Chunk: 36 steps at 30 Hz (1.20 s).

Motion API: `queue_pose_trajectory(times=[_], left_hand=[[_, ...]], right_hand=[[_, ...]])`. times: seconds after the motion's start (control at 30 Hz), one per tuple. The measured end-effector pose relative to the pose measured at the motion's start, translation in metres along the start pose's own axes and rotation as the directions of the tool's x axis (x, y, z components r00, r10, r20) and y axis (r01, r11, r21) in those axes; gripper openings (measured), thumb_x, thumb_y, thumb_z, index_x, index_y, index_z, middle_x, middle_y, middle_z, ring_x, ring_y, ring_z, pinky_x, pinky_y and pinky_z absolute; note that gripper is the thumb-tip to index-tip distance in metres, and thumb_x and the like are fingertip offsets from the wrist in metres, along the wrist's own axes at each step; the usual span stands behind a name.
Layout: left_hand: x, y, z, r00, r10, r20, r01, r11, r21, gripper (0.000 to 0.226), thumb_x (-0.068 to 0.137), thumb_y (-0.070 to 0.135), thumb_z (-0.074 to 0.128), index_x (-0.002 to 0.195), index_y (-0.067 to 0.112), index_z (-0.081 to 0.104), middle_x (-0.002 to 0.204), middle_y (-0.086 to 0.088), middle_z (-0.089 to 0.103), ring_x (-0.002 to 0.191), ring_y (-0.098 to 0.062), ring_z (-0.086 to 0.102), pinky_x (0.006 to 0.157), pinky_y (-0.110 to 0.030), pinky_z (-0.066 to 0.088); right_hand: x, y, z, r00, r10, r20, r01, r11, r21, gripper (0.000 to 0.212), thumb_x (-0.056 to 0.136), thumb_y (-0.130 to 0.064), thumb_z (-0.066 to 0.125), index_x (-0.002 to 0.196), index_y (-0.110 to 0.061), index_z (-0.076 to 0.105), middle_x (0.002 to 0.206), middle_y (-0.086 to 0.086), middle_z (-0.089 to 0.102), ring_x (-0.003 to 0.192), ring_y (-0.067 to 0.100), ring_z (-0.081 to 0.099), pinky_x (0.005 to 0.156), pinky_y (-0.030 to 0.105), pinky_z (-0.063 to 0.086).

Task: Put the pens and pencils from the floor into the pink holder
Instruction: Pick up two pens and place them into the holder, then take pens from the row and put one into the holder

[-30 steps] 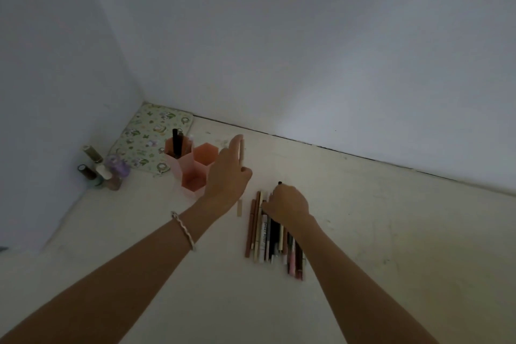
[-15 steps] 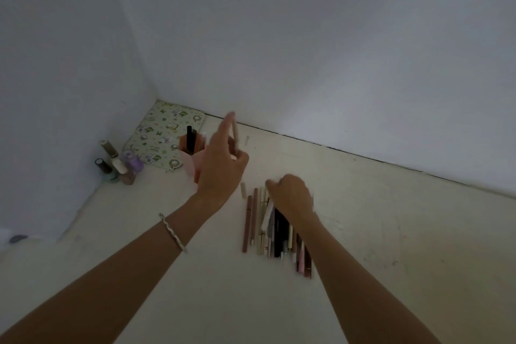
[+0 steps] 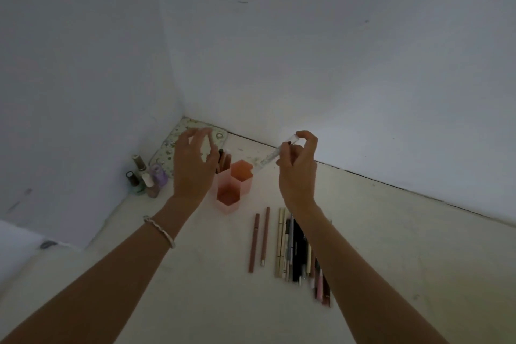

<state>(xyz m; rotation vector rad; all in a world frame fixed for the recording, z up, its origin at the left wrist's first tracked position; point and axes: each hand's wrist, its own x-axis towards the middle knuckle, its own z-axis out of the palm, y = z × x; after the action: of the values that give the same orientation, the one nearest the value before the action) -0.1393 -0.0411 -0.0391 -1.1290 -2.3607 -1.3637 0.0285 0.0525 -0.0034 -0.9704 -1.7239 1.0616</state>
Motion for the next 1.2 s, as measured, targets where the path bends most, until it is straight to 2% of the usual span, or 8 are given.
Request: queue_pose_trajectory(times=[0.23,0.4,0.5,0.63,0.73,0.97,1.1,1.2], left_hand=[[0.022,0.001,-0.03,0.983,-0.099,-0.152,0.074,0.983,-0.166,0.045,0.087,0.003,0.043,0.131,0.008,0.052,0.126,-0.011,0.05,0.107,-0.023,0.055,0.092,-0.042,0.05],[0.022,0.015,-0.04,0.973,-0.159,-0.17,0.108,0.955,-0.275,0.043,0.088,0.003,0.043,0.128,0.016,0.052,0.124,0.001,0.049,0.097,-0.006,0.053,0.081,-0.017,0.049],[0.012,0.036,-0.037,0.975,-0.115,-0.188,0.055,0.953,-0.299,0.03,0.085,0.001,0.045,0.11,0.014,0.055,0.105,0.008,0.052,0.084,-0.007,0.053,0.071,-0.016,0.046],[-0.037,0.064,-0.01,0.987,0.011,0.159,0.028,0.969,-0.245,0.02,0.084,0.002,0.055,0.09,0.021,0.052,0.083,0.012,0.053,0.071,-0.006,0.054,0.063,-0.018,0.048],[-0.082,0.072,0.021,0.866,0.004,0.5,0.041,0.996,-0.079,0.02,0.084,0.009,0.059,0.09,0.026,0.049,0.086,0.008,0.055,0.068,-0.006,0.055,0.06,-0.02,0.051],[-0.134,0.046,0.07,0.585,-0.325,0.744,-0.138,0.863,0.485,0.055,0.101,0.025,0.043,0.149,0.01,0.022,0.133,-0.011,0.049,0.113,-0.026,0.058,0.09,-0.034,0.049],[-0.128,0.052,0.068,0.606,-0.309,0.733,-0.021,0.915,0.403,0.047,0.098,0.014,0.046,0.142,0.012,0.03,0.116,-0.011,0.059,0.1,-0.026,0.063,0.083,-0.035,0.054],[-0.097,0.069,0.057,0.786,-0.178,0.593,0.164,0.983,0.078,0.049,0.09,0.007,0.06,0.133,0.018,0.04,0.09,-0.001,0.059,0.073,-0.014,0.064,0.062,-0.028,0.059]], right_hand=[[-0.003,-0.008,0.053,0.983,-0.111,0.143,0.121,0.991,-0.058,0.02,0.101,-0.024,0.044,0.118,-0.028,0.035,0.08,-0.001,0.066,0.051,0.004,0.058,0.049,0.017,0.045],[-0.016,0.007,0.069,0.932,-0.129,0.338,0.253,0.901,-0.352,0.022,0.1,-0.032,0.046,0.119,-0.022,0.05,0.111,-0.001,0.064,0.084,0.013,0.062,0.074,0.03,0.052],[-0.014,0.011,0.059,0.959,-0.183,0.215,0.244,0.918,-0.312,0.027,0.098,-0.03,0.046,0.121,-0.018,0.053,0.117,-0.004,0.059,0.078,0.005,0.058,0.073,0.026,0.052],[0.003,0.016,0.022,0.988,-0.151,0.034,0.154,0.947,-0.282,0.024,0.097,-0.018,0.046,0.12,-0.019,0.052,0.098,-0.01,0.059,0.07,0.004,0.057,0.065,0.02,0.044],[0.009,0.024,-0.008,0.998,-0.05,0.04,0.06,0.95,-0.305,0.028,0.093,-0.011,0.047,0.118,-0.021,0.05,0.095,-0.008,0.062,0.07,0.002,0.058,0.065,0.023,0.047],[-0.008,0.052,-0.052,0.994,0.083,0.071,-0.053,0.934,-0.352,0.018,0.096,-0.011,0.045,0.108,-0.021,0.054,0.076,0.003,0.065,0.05,0.018,0.051,0.054,0.035,0.048],[-0.018,0.068,-0.057,0.974,0.157,0.164,-0.068,0.892,-0.446,0.019,0.096,-0.011,0.046,0.11,-0.016,0.057,0.078,0.003,0.065,0.055,0.012,0.052,0.056,0.032,0.047],[-0.022,0.081,-0.049,0.92,0.278,0.277,-0.04,0.768,-0.639,0.018,0.092,-0.015,0.052,0.104,-0.009,0.065,0.096,0.002,0.065,0.083,0.016,0.061,0.074,0.027,0.049]])
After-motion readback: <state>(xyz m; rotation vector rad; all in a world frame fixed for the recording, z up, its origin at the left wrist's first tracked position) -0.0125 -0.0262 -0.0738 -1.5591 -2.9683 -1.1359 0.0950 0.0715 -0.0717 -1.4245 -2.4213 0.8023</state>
